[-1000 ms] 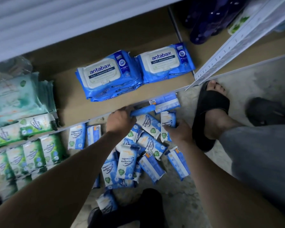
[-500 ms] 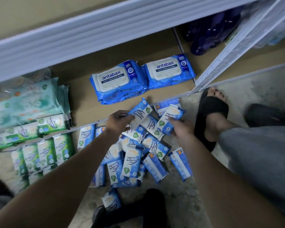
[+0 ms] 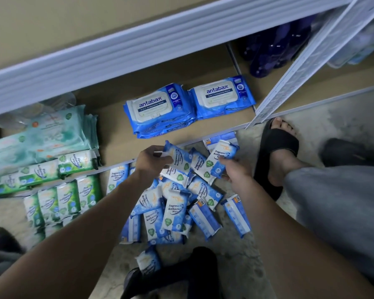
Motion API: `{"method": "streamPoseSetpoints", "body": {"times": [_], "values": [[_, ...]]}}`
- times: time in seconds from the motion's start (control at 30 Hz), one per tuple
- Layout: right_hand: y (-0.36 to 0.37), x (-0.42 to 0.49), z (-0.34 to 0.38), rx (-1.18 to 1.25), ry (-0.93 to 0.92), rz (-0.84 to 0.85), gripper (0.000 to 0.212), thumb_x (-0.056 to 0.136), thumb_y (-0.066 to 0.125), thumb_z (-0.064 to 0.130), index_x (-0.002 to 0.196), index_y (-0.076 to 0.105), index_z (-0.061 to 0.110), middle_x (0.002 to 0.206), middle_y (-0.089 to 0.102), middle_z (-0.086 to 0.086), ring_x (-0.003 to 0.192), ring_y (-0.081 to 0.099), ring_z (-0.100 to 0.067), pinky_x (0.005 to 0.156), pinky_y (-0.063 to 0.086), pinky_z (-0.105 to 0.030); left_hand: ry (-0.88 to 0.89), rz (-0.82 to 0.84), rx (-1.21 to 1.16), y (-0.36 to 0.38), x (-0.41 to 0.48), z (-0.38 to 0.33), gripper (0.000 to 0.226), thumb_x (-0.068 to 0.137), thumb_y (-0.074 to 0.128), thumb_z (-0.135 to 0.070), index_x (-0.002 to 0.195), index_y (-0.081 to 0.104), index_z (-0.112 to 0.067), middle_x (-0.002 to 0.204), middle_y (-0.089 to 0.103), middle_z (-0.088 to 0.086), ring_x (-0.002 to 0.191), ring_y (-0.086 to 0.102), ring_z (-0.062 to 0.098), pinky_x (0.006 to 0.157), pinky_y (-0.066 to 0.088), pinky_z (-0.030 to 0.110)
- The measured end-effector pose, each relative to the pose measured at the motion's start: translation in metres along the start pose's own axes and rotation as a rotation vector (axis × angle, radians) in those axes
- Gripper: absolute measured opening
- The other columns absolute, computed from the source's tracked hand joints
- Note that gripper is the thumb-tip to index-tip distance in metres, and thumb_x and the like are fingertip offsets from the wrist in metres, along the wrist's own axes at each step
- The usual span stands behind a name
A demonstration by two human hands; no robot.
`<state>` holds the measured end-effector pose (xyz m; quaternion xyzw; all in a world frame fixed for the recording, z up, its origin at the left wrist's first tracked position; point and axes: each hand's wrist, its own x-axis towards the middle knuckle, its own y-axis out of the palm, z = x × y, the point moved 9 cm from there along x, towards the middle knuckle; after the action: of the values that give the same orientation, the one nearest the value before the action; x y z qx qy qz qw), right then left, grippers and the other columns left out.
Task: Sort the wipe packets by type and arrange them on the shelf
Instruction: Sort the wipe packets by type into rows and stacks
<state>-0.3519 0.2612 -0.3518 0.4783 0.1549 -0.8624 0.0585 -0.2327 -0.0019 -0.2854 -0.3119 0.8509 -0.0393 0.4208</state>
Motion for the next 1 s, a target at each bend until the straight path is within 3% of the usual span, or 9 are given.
{"method": "streamPoseSetpoints", "body": {"times": [0.17, 0.33, 0.47, 0.53, 0.63, 0.7, 0.8, 0.9, 1.0], "values": [[0.006, -0.002, 0.005, 0.073, 0.021, 0.057, 0.018, 0.086, 0.076, 0.023, 0.100, 0.067, 0.013, 0.102, 0.074, -0.009, 0.075, 0.067, -0.018, 0.053, 0.048, -0.025, 0.033, -0.100, 0.017, -0.005, -0.002, -0.013, 0.021, 0.080, 0.077, -0.015, 0.099, 0.072, -0.019, 0.078, 0.066, 0.002, 0.063, 0.054, 0.018, 0.049, 0.039, 0.023], [0.009, 0.004, 0.012, 0.085, -0.025, 0.032, 0.014, 0.086, 0.077, 0.021, 0.091, 0.067, 0.014, 0.096, 0.073, -0.008, 0.076, 0.067, -0.019, 0.067, 0.058, -0.031, 0.316, -0.059, 0.366, 0.017, 0.000, -0.058, 0.026, 0.091, 0.064, -0.014, 0.115, 0.066, -0.026, 0.094, 0.069, 0.004, 0.063, 0.056, 0.013, 0.053, 0.042, 0.022], [0.013, 0.009, 0.031, 0.151, -0.114, 0.016, 0.016, 0.084, 0.079, 0.012, 0.093, 0.066, 0.009, 0.094, 0.074, -0.012, 0.077, 0.071, -0.023, 0.067, 0.057, -0.031, 0.562, -0.066, 0.666, 0.048, 0.003, -0.100, 0.036, 0.097, 0.058, -0.013, 0.130, 0.055, -0.024, 0.115, 0.065, 0.005, 0.090, 0.057, 0.021, 0.073, 0.040, 0.027], [0.014, 0.014, 0.037, 0.181, -0.125, 0.018, 0.018, 0.083, 0.079, 0.011, 0.091, 0.063, 0.010, 0.090, 0.071, -0.012, 0.068, 0.066, -0.021, 0.065, 0.054, -0.031, 0.607, -0.077, 0.709, 0.060, 0.008, -0.112, 0.042, 0.097, 0.059, -0.013, 0.137, 0.048, -0.023, 0.109, 0.063, 0.007, 0.096, 0.058, 0.026, 0.074, 0.038, 0.030], [0.014, 0.021, 0.040, 0.231, -0.111, 0.014, 0.025, 0.083, 0.079, 0.010, 0.081, 0.055, 0.016, 0.081, 0.066, -0.011, 0.063, 0.058, -0.019, 0.067, 0.052, -0.033, 0.602, -0.113, 0.634, 0.069, 0.020, -0.113, 0.046, 0.092, 0.067, -0.011, 0.134, 0.049, -0.019, 0.105, 0.062, 0.006, 0.094, 0.060, 0.025, 0.077, 0.046, 0.033], [0.016, 0.024, 0.038, 0.237, -0.094, 0.013, 0.026, 0.083, 0.080, 0.011, 0.088, 0.054, 0.015, 0.088, 0.067, -0.014, 0.066, 0.060, -0.020, 0.065, 0.053, -0.031, 0.597, -0.172, 0.566, 0.068, 0.028, -0.103, 0.041, 0.086, 0.073, -0.009, 0.121, 0.054, -0.017, 0.108, 0.064, 0.004, 0.094, 0.062, 0.025, 0.079, 0.052, 0.038], [0.019, 0.024, 0.035, 0.227, -0.076, 0.013, 0.030, 0.085, 0.078, 0.010, 0.103, 0.054, 0.009, 0.092, 0.066, -0.015, 0.065, 0.061, -0.018, 0.058, 0.054, -0.027, 0.543, -0.279, 0.603, 0.064, 0.035, -0.079, 0.027, 0.084, 0.077, -0.026, 0.096, 0.055, -0.017, 0.097, 0.065, 0.004, 0.081, 0.062, 0.028, 0.066, 0.047, 0.037], [0.019, 0.024, 0.033, 0.167, -0.086, 0.014, 0.024, 0.087, 0.076, 0.013, 0.102, 0.058, 0.007, 0.089, 0.066, -0.012, 0.063, 0.062, -0.016, 0.053, 0.054, -0.023, 0.420, -0.361, 0.648, 0.062, 0.036, -0.054, 0.034, 0.092, 0.065, -0.048, 0.081, 0.060, -0.016, 0.075, 0.067, 0.005, 0.070, 0.063, 0.030, 0.058, 0.035, 0.029], [0.018, 0.028, 0.028, 0.066, -0.106, -0.009, 0.017, 0.087, 0.076, 0.017, 0.092, 0.062, 0.010, 0.092, 0.071, -0.011, 0.074, 0.070, -0.022, 0.069, 0.062, -0.035, 0.285, -0.319, 0.619, 0.069, 0.037, -0.030, 0.048, 0.095, 0.054, -0.058, 0.090, 0.068, -0.012, 0.085, 0.071, 0.011, 0.083, 0.065, 0.034, 0.063, 0.038, 0.031]]}}
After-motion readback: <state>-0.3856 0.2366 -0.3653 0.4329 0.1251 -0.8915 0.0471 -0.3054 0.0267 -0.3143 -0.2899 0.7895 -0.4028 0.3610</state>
